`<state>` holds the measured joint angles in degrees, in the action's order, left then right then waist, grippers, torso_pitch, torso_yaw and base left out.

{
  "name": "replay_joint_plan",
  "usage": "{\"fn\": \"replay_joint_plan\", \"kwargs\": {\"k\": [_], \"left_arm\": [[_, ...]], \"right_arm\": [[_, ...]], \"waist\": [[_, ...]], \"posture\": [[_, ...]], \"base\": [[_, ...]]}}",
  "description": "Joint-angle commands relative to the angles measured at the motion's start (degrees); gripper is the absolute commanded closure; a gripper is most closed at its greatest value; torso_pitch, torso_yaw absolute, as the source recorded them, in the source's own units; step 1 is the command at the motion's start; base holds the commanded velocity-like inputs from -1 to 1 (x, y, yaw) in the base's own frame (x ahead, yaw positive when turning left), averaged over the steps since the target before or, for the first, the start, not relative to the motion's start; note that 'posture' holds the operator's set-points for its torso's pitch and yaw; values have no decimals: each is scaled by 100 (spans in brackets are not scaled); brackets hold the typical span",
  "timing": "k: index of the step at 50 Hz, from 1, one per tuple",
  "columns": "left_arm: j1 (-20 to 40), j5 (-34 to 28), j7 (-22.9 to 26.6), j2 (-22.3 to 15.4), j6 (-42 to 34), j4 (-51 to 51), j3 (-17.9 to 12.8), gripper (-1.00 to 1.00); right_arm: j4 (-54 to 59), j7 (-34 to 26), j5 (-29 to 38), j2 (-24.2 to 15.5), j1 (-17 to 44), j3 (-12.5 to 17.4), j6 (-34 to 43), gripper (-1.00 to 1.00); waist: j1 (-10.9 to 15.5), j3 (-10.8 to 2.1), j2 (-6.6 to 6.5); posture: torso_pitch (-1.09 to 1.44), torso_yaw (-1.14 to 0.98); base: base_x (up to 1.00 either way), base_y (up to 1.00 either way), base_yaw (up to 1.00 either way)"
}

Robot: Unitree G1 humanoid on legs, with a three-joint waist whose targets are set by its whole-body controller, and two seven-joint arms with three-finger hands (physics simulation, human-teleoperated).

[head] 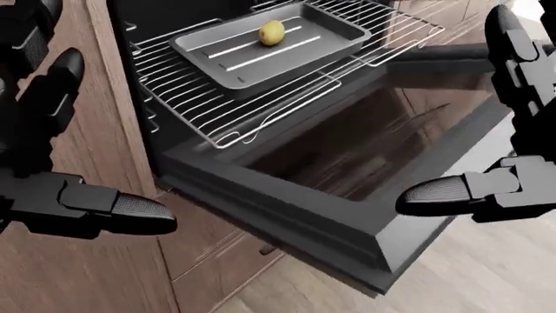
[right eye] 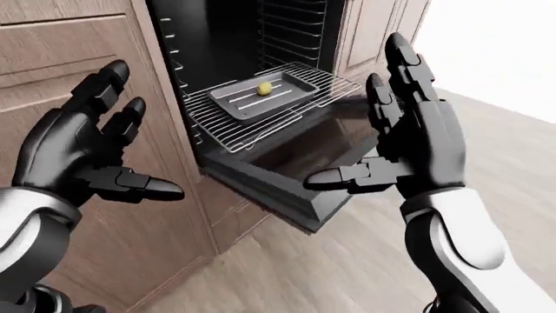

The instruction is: Pick the potato from the oven and place it on the plate on the counter.

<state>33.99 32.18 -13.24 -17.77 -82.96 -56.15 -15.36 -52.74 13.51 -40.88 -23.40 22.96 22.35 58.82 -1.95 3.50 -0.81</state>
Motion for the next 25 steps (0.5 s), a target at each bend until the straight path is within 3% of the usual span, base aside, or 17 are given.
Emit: {"fn": "replay_joint_plan", "kwargs": {"k": [1, 3, 4, 5, 6, 7, 8, 11, 12, 13, 15, 17, 19, 20, 24, 25], "left_arm": [[152, -200, 128, -9, 132, -93, -41, -100], [183, -311, 201, 20, 91, -94, -39, -100], [205, -347, 230, 43, 44, -120, -50, -100], [229, -400, 266, 63, 16, -138, -40, -100], [273, -444, 294, 86, -25, -144, -40, -100], [299, -493, 327, 107, -57, -161, -31, -100], [297, -527, 352, 119, -60, -166, -28, -100], [215, -688, 483, 136, 45, -125, -8, -100], [239, -729, 518, 153, 10, -136, -20, -100], [253, -780, 560, 159, 20, -121, -13, -100], [288, -850, 624, 181, -37, -149, -28, -100], [360, -917, 690, 201, -130, -177, -69, -100], [385, -992, 750, 225, -169, -203, -61, -100], [405, -1036, 778, 229, -172, -188, -49, -100], [539, -1190, 902, 214, -222, -112, -44, -100], [647, -1217, 939, 192, -294, -77, -85, -100]], "right_arm": [[-96, -32, 92, -59, 118, 37, -117, -100], [-131, -28, 42, -77, 174, 119, -4, -100], [-137, -40, 29, -90, 170, 153, 11, -100], [-144, -60, 22, -109, 154, 186, 18, -100], [-151, -56, 17, -121, 160, 195, 38, -100], [-158, -47, 23, -131, 164, 198, 53, -100], [-165, -35, 7, -127, 175, 207, 75, -100], [-111, -74, 113, -120, 145, 119, 7, -100], [-114, -82, 151, -121, 160, 89, 23, -100], [-129, -87, 174, -132, 199, 60, 85, -100], [-137, -128, 232, -135, 216, 58, 121, -100], [-174, -160, 279, -154, 264, 63, 214, -100], [-213, -200, 377, -181, 282, 23, 286, -100], [-175, -256, 545, -212, 266, -77, 258, -100], [-167, -517, 983, -192, 466, -208, 490, -100], [-143, -593, 1050, -196, 528, -189, 509, -100]], "waist": [[-4, -95, -4], [-5, -114, 75], [-12, -134, 214], [-87, -243, 513], [45, -117, 348], [-1, -129, 302], [-27, -156, 172], [25, 4, -341], [90, -105, -615], [139, 18, -438], [99, -96, -436], [114, -167, -347], [161, -151, -224], [277, -66, -136], [302, -25, 236], [322, -170, 353]], "posture": [[0, 0], [0, 0], [0, 0], [0, 0], [0, 0], [0, 0], [0, 0], [0, 0], [0, 0], [0, 0], [0, 0], [0, 0], [0, 0], [0, 0], [0, 0], [0, 0]], "base": [[0, 0, -100], [0, 0, -100], [0, 0, -100], [0, 0, -100], [0, 0, -100], [0, 0, -100], [0, 0, -100], [0, 0, -100], [0, 0, -100], [0, 0, -100], [0, 0, -100], [0, 0, -100], [0, 0, -91], [0, 0, 0], [0, 0, 0], [23, 9, 0]]}}
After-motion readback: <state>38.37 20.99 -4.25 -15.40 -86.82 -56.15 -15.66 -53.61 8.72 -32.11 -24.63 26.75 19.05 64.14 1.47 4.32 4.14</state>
